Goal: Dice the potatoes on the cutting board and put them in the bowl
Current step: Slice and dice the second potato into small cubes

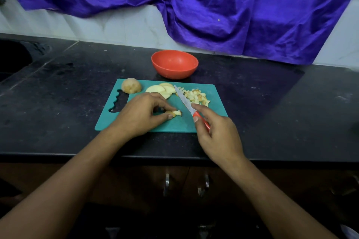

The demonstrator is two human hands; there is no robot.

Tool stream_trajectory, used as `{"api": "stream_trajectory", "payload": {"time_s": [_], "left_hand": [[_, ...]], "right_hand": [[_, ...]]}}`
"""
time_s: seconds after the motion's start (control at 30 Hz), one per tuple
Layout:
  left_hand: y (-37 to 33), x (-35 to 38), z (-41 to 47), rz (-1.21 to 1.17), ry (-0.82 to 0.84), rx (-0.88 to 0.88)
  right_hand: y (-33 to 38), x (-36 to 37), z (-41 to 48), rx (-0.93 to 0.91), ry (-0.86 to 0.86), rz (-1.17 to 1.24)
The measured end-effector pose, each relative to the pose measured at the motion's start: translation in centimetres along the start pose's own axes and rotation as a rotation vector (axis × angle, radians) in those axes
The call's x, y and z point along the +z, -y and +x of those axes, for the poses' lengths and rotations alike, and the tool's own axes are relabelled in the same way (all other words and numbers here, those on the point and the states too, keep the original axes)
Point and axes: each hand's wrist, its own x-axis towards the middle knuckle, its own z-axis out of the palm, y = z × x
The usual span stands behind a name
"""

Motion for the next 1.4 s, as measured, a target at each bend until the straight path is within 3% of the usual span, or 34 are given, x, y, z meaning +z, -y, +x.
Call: {"api": "stream_trajectory", "payload": {"time_s": [0.17,0.33,0.57,0.8,1.07,1.4], "left_hand": [[-1.3,1.6,-0.9,0.104,-0.183,-0.125],[-2.2,2.3,-0.9,0.155,-0.252,-0.17],[-2.4,2.1,-0.9,0.143,-0.233,-0.171],[-2.8,1.9,-1.1,0.117,-0.233,-0.196],[-2.8,1.9,-1.1,0.135,-0.238,-0.238],[-3.0,2.1,-0.7,0.146,-0.233,-0.272]], "right_hand": [[0.5,-0.2,0.0,0.01,0.02,-0.036],[2.0,-0.9,-0.1,0.03,0.098,-0.203],[3.2,-1.0,-0.1,0.067,0.145,-0.333],[3.8,-0.4,-0.3,-0.027,0.173,-0.395],[2.8,-1.8,0.7,0.084,0.162,-0.289],[4.7,-1.0,0.5,0.055,0.167,-0.313]]}}
